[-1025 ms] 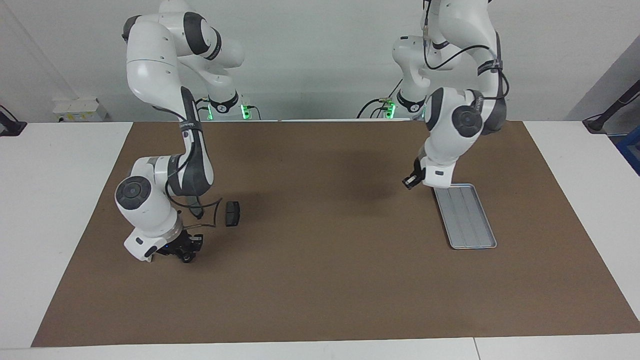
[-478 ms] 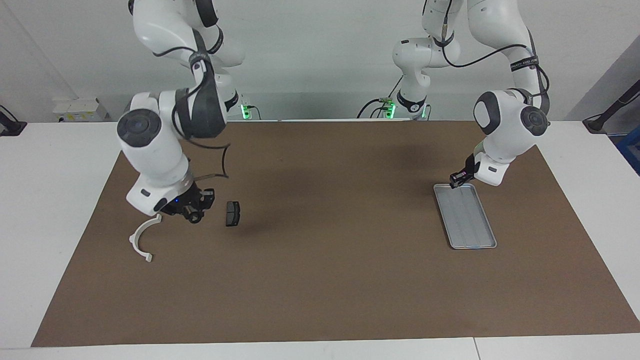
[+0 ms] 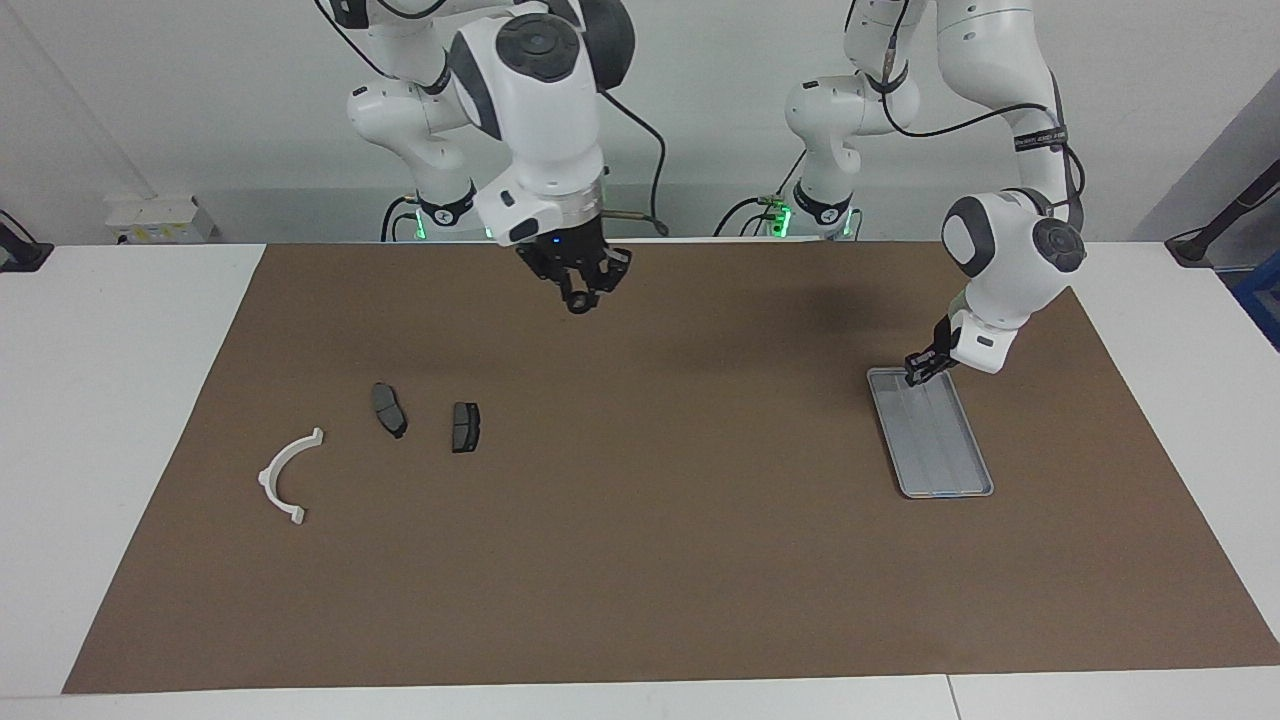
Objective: Pick bearing gear from pile to tray
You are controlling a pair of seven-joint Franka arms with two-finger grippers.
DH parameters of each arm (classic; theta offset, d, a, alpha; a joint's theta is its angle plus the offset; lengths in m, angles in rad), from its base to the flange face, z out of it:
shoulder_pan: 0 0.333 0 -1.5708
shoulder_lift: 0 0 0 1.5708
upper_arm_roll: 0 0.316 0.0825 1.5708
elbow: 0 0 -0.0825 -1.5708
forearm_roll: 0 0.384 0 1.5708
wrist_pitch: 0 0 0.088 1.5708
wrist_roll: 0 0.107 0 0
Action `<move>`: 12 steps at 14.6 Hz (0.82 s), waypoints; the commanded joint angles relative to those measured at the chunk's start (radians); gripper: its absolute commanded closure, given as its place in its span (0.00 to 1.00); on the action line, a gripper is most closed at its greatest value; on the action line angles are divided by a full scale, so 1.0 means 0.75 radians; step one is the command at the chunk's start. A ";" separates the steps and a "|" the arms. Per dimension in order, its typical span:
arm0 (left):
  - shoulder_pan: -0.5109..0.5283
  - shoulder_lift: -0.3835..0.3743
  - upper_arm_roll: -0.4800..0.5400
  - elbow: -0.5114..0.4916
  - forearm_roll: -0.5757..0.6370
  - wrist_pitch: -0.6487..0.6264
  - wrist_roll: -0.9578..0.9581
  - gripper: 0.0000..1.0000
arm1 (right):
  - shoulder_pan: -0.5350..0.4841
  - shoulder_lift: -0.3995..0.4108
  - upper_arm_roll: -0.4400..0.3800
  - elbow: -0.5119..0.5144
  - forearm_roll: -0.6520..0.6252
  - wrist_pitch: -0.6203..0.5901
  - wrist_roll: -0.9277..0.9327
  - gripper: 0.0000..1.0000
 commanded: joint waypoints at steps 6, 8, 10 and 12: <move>-0.005 0.027 -0.009 -0.037 -0.008 0.104 -0.021 1.00 | 0.143 0.179 -0.009 -0.154 0.009 0.383 0.371 1.00; -0.008 0.050 -0.009 -0.037 -0.008 0.110 -0.021 1.00 | 0.182 0.238 -0.011 -0.181 -0.005 0.471 0.412 1.00; -0.010 0.056 -0.009 -0.037 -0.008 0.130 -0.021 1.00 | 0.227 0.360 -0.011 -0.169 -0.111 0.608 0.531 1.00; -0.010 0.056 -0.009 -0.037 -0.008 0.132 -0.023 0.98 | 0.237 0.442 -0.011 -0.167 -0.146 0.723 0.574 1.00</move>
